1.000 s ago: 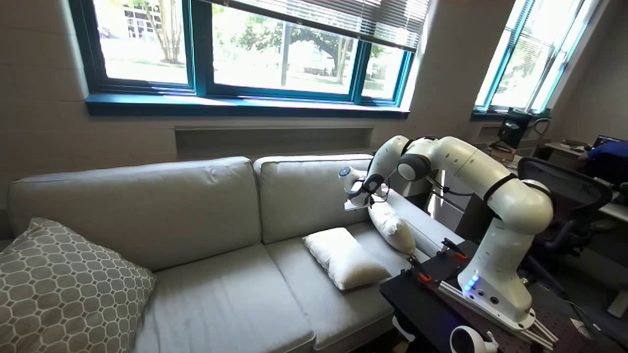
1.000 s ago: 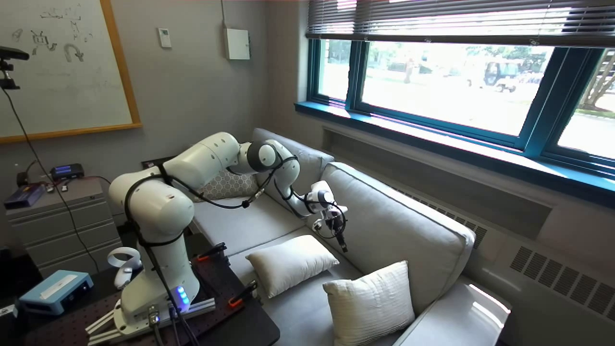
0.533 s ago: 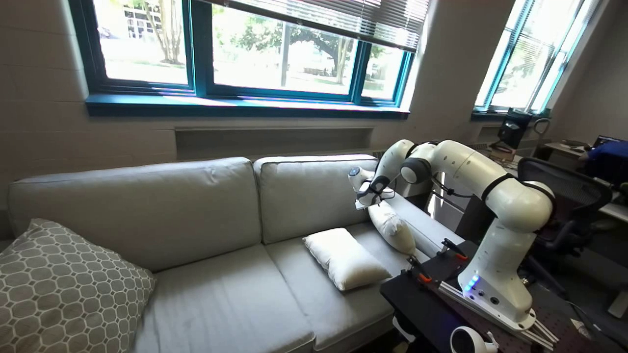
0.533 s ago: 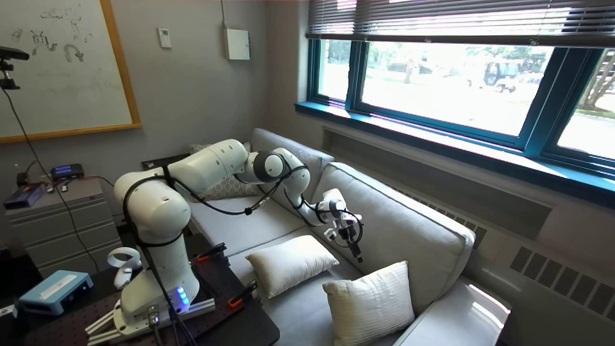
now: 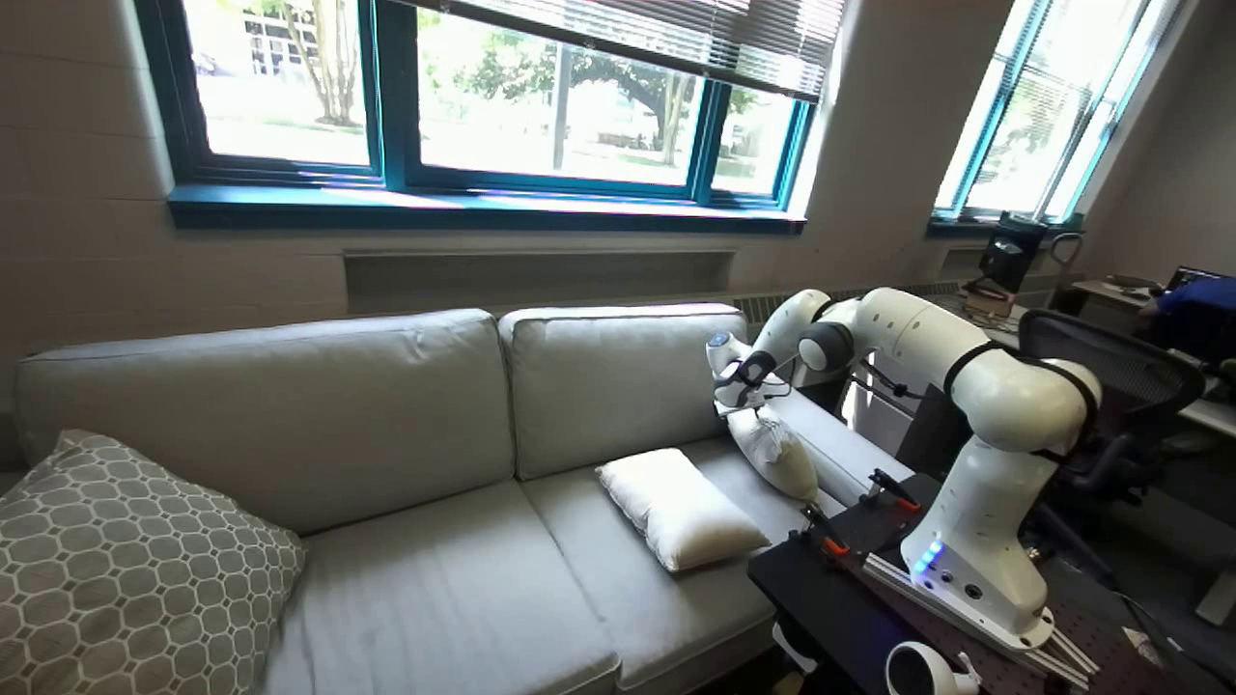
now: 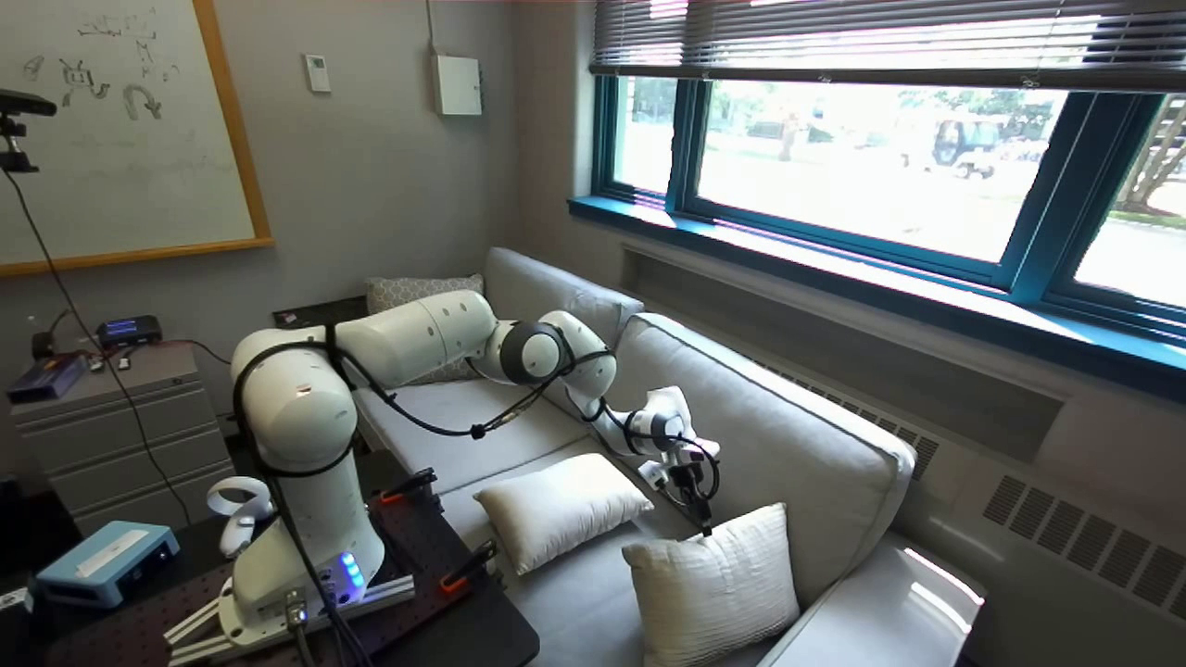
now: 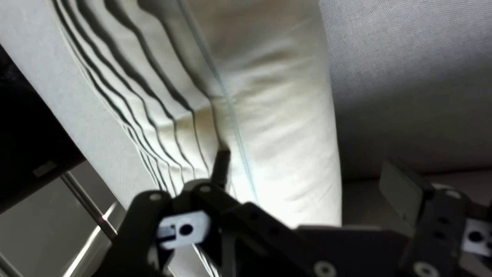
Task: Arrange the small pillows on the right side of the couch
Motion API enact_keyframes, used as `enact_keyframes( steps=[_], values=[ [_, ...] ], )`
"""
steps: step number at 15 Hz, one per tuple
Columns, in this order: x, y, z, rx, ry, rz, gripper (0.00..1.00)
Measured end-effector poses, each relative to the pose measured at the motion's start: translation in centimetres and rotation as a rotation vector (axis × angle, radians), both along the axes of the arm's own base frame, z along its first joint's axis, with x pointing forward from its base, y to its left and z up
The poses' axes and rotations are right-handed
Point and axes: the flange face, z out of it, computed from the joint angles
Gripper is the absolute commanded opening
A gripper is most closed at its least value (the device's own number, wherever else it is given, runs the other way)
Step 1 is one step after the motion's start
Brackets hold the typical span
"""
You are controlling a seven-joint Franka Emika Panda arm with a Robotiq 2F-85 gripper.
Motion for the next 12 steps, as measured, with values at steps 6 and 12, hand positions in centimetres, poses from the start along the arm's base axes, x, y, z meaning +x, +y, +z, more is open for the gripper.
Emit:
enact_keyframes(
  steps=[6, 12],
  values=[
    [-1.0, -2.9, -1.5, -0.023, 0.017, -0.056, 1.0],
    [-4.2, -11.6, -0.9, -0.172, -0.023, -0.249, 1.0]
  ],
)
